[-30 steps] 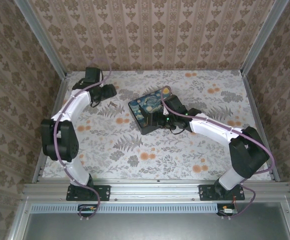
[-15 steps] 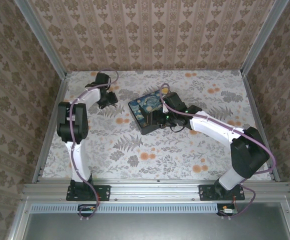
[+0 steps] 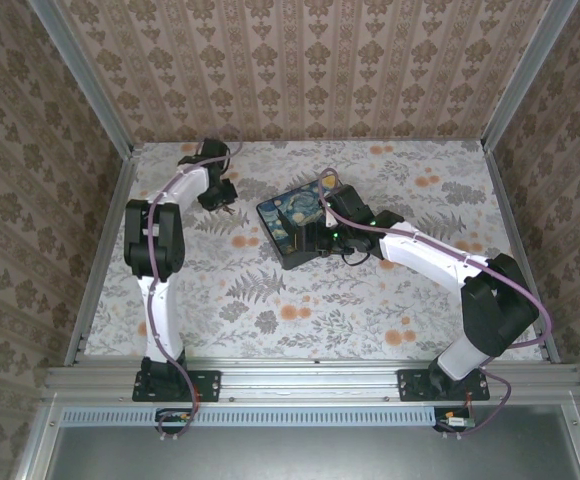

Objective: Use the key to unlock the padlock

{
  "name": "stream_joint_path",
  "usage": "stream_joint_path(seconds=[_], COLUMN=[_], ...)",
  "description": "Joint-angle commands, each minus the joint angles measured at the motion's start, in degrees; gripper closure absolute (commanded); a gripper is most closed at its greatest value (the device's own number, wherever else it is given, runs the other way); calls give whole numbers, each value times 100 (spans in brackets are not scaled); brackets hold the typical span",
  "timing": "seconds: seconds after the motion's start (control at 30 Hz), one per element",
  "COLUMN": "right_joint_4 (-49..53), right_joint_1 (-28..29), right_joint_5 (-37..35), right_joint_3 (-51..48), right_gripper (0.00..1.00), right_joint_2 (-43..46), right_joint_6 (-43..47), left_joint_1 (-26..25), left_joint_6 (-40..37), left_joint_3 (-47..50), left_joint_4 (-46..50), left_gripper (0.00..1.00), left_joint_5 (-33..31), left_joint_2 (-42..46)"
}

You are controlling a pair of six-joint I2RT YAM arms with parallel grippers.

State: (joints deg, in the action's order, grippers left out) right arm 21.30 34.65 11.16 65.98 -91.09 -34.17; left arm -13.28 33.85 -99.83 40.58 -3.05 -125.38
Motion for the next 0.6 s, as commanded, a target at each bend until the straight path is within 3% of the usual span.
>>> stream_joint_path(seconds=[0.0, 0.57], right_joint_4=[164, 191], right_joint_1=[-29, -97], right_joint_5=[33, 226], right_joint_3=[151, 95], right_gripper=[25, 24], right_joint_2=[106, 40], right_joint_6=[150, 371], left_joint_1=[-69, -87], left_joint_6=[709, 1359], left_joint_3=[210, 264], left_joint_4=[131, -434], left_gripper=[76, 76], left_joint_5=[-80, -398], left_joint_2=[76, -62])
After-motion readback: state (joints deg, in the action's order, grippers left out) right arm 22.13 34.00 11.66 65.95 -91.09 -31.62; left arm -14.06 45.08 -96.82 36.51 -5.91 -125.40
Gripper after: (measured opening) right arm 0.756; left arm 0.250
